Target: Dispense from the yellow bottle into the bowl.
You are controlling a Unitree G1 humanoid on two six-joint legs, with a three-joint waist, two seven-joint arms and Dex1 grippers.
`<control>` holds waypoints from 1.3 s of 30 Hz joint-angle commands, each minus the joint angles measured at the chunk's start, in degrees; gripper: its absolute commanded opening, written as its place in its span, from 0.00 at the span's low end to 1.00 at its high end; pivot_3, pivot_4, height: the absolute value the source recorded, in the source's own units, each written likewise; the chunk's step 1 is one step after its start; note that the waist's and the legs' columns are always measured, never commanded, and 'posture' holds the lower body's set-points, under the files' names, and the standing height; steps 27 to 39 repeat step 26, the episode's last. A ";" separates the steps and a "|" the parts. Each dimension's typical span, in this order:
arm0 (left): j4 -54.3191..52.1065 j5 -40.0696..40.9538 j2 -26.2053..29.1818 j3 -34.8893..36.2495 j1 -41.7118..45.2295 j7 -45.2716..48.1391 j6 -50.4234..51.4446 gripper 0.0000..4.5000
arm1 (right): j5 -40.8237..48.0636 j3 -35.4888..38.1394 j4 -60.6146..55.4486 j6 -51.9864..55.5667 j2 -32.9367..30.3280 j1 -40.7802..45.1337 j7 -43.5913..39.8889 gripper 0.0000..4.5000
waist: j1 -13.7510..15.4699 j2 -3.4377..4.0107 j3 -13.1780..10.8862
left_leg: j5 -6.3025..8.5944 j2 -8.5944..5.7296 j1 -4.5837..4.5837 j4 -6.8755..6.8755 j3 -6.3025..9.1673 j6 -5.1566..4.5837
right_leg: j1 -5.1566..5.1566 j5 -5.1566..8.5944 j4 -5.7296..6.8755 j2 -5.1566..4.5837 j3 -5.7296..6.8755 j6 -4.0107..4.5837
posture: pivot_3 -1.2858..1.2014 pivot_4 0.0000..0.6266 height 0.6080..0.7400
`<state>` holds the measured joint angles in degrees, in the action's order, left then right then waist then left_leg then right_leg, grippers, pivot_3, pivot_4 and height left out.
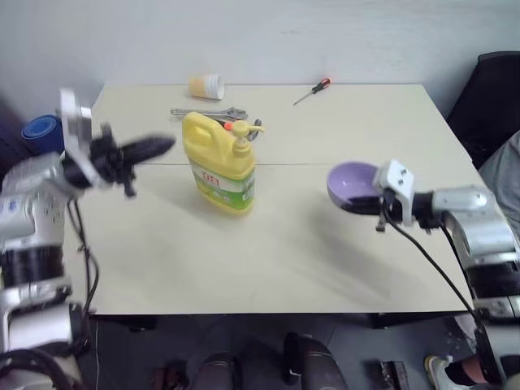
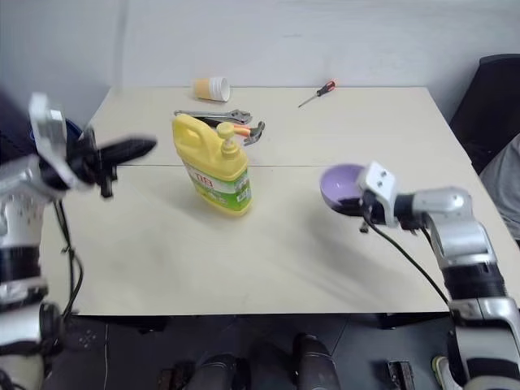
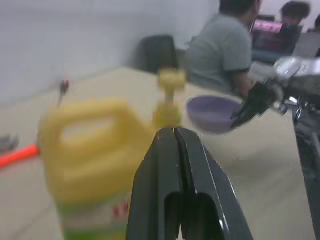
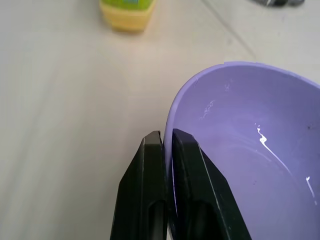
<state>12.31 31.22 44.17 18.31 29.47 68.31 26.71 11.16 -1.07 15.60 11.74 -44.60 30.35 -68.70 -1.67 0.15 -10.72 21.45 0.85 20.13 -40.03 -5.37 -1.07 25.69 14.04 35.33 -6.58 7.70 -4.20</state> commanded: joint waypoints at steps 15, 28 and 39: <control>-19.48 -5.05 -6.92 3.55 -31.07 -10.36 -17.63 0.58 | 13.22 12.29 -4.27 -19.41 4.24 -14.99 -3.93 0.72 | 1.62 0.00 0.00 | 0.06 0.05 0.00 -0.05 0.13 -0.07 | -0.16 -0.11 -0.20 -0.16 -0.20 0.09 | 0.52 0.24 1.00; -26.71 -8.75 -10.26 3.60 -47.27 -15.69 -25.02 0.58 | 15.60 12.69 -22.92 -26.69 8.06 -40.78 -4.27 0.99 | 2.03 -0.03 0.01 | 0.47 0.17 -0.34 -0.01 -0.03 -0.30 | -0.46 -0.12 -0.63 -0.20 -0.32 0.09 | 0.52 0.24 1.00; -26.71 -8.75 -10.26 3.60 -47.27 -15.69 -25.02 0.58 | 15.60 12.69 -22.92 -26.69 8.06 -40.78 -4.27 0.99 | 2.03 -0.03 0.01 | 0.47 0.17 -0.34 -0.01 -0.03 -0.30 | -0.46 -0.12 -0.63 -0.20 -0.32 0.09 | 0.52 0.24 1.00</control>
